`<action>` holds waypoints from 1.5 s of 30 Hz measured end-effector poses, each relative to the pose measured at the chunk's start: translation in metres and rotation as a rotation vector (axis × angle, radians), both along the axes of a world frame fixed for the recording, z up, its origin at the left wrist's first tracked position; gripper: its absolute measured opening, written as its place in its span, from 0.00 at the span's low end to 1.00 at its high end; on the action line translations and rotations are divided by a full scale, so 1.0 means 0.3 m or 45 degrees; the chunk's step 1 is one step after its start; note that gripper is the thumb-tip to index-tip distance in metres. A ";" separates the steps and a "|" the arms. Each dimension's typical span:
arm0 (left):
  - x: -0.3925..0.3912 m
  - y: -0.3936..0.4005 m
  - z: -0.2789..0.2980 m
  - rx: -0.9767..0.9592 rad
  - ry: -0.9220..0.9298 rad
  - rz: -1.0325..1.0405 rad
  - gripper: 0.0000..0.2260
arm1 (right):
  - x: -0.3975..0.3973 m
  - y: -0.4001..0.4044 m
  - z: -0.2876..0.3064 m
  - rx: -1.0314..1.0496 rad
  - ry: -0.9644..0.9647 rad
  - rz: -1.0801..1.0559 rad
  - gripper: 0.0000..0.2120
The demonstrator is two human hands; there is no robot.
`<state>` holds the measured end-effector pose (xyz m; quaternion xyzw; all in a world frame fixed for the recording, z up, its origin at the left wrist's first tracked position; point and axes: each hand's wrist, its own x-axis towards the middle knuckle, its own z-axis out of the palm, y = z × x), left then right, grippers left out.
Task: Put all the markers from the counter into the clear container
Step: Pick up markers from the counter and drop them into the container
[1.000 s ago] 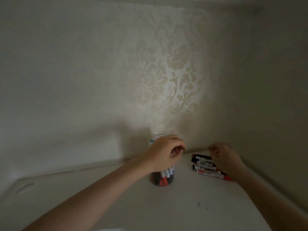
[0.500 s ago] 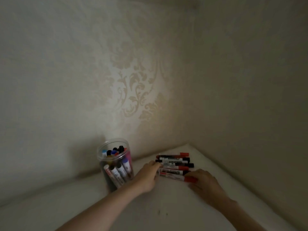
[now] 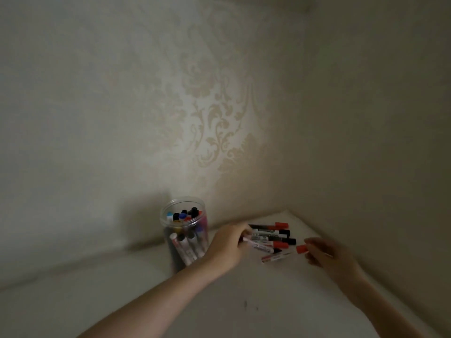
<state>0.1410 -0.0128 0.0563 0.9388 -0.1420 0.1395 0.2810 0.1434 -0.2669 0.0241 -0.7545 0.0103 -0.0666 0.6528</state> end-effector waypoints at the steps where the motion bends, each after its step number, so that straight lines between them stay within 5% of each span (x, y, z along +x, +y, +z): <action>1: -0.028 0.006 0.076 -0.093 -0.096 0.021 0.09 | -0.006 0.009 0.045 0.080 -0.028 -0.031 0.08; 6: -0.138 0.165 0.466 -0.649 -0.519 0.079 0.09 | -0.033 0.146 0.297 -0.018 -0.387 -0.161 0.08; 9: -0.160 0.337 0.555 -0.708 -0.629 0.220 0.06 | -0.065 0.294 0.446 -0.059 -0.654 -0.156 0.06; 17: -0.166 0.518 0.409 -0.543 -0.555 0.295 0.05 | -0.099 0.650 0.540 -0.272 -0.831 0.126 0.07; 25: -0.135 0.501 0.378 -0.367 -0.360 0.232 0.04 | -0.074 0.672 0.498 -0.432 -0.904 0.142 0.06; 34: -0.096 0.458 0.340 0.430 0.000 0.358 0.16 | -0.032 0.704 0.469 -0.744 -0.848 0.174 0.09; 40: -0.105 0.511 0.332 0.479 0.053 0.255 0.19 | -0.022 0.771 0.406 -1.152 -0.758 0.194 0.11; 45: -0.120 0.527 0.309 0.123 -0.032 0.261 0.06 | -0.016 0.777 0.429 -1.303 -0.666 0.154 0.12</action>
